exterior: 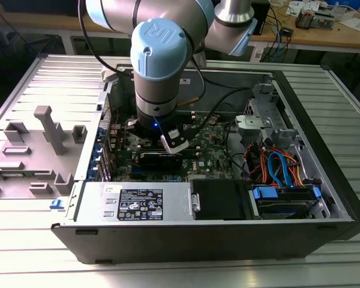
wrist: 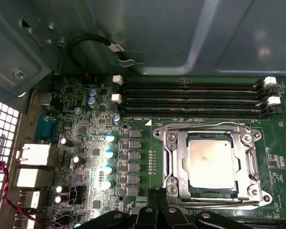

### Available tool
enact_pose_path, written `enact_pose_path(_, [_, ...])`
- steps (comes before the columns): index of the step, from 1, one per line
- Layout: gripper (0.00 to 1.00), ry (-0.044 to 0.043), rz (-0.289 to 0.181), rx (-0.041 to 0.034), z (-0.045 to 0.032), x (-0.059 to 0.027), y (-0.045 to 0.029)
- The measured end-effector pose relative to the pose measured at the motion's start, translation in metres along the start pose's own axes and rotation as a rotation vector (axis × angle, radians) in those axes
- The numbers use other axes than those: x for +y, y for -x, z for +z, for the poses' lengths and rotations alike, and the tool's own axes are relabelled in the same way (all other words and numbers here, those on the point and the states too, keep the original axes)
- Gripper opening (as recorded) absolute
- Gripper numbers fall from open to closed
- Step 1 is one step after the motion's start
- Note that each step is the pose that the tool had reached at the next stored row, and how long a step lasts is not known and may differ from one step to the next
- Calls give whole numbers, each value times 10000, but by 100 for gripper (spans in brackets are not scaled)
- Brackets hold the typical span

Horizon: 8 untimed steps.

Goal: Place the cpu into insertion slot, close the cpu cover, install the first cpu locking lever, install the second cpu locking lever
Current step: 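Install the second cpu locking lever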

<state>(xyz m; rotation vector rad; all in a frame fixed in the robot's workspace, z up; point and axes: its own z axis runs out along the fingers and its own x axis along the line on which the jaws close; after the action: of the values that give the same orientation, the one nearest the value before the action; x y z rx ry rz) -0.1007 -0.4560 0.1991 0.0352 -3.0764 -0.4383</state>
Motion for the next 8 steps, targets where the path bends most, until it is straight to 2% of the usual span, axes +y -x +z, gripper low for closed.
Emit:
enact_pose_path(3, [11,8,-1,2,12,1,0])
enact_pose_path(8, [11,-73,2,2,24,-1,0])
